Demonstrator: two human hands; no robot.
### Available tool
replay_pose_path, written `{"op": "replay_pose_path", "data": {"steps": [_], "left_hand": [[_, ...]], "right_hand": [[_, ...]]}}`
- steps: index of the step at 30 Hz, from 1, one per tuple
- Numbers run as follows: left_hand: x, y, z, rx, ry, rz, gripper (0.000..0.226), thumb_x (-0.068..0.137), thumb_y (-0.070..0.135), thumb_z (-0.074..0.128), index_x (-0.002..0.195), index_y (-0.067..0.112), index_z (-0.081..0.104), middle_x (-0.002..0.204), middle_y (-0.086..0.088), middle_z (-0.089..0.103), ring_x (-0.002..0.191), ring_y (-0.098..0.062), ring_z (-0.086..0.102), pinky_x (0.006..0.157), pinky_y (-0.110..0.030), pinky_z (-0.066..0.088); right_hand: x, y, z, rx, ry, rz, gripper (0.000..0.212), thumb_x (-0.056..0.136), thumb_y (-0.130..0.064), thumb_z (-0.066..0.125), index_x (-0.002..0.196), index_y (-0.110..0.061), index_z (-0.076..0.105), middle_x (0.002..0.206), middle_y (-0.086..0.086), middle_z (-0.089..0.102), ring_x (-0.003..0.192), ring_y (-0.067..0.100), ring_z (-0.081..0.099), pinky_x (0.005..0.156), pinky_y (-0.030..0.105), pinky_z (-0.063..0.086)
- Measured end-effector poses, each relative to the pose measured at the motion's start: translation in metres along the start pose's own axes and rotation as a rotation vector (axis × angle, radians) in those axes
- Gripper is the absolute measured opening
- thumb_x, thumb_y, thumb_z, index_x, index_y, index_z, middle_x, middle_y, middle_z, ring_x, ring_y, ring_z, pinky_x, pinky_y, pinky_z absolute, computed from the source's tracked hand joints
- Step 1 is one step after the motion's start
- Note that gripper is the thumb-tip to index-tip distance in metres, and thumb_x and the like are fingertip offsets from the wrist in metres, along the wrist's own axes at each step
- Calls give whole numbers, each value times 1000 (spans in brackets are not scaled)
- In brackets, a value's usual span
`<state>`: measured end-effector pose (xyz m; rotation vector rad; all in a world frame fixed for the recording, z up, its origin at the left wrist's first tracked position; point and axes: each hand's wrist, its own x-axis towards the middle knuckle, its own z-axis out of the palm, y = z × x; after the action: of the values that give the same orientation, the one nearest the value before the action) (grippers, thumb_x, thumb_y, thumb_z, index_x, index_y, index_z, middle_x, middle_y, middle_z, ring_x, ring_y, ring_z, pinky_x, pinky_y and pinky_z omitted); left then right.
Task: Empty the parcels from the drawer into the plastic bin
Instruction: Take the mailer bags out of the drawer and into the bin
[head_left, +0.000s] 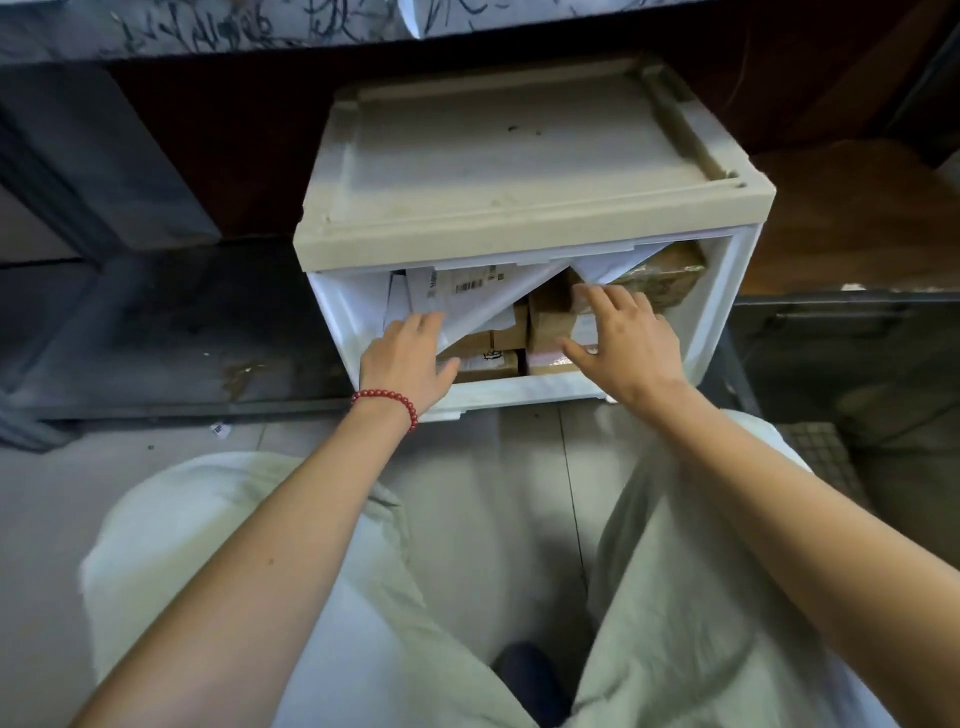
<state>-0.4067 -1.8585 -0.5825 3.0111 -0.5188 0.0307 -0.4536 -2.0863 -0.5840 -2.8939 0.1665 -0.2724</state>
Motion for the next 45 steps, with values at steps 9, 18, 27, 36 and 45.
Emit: {"op": "replay_pose_path", "data": {"steps": [9, 18, 27, 36, 45], "left_hand": [[47, 10, 31, 48, 68, 109, 51, 91, 40, 54, 135, 15, 43, 133, -10, 51, 118, -31, 49, 79, -40, 48], [57, 20, 39, -151, 313, 121, 18, 84, 1, 55, 97, 6, 66, 86, -14, 67, 71, -37, 64, 57, -35, 46], [4, -2, 61, -89, 286, 208, 13, 71, 1, 68, 79, 9, 61, 65, -6, 60, 55, -28, 57, 43, -29, 46], [-28, -10, 65, -272, 94, -53, 53, 80, 27, 68, 129, 23, 50, 130, -3, 44, 118, -26, 43, 78, -36, 47], [-49, -11, 40, -179, 132, 30, 43, 80, 21, 65, 122, 16, 55, 117, -4, 55, 99, -31, 56, 71, -40, 52]], "right_hand": [[11, 15, 12, -67, 71, 13, 51, 92, -47, 53, 137, -26, 44, 122, 2, 55, 112, 27, 51, 62, 31, 39], [15, 14, 25, 80, 52, 69, 48, 92, -51, 51, 136, -33, 40, 122, -6, 55, 112, 21, 53, 62, 28, 35], [5, -1, 24, 704, 17, 279, 68, 83, -66, 55, 134, -22, 45, 104, -3, 66, 87, 15, 66, 70, 40, 58], [-2, -2, 19, 1266, -80, 461, 35, 95, -11, 57, 129, -7, 52, 90, 2, 65, 86, 13, 65, 61, 26, 59], [-26, 1, 11, 1354, -149, 430, 30, 96, -8, 55, 127, -5, 53, 81, -1, 60, 81, 12, 63, 63, 27, 59]]}}
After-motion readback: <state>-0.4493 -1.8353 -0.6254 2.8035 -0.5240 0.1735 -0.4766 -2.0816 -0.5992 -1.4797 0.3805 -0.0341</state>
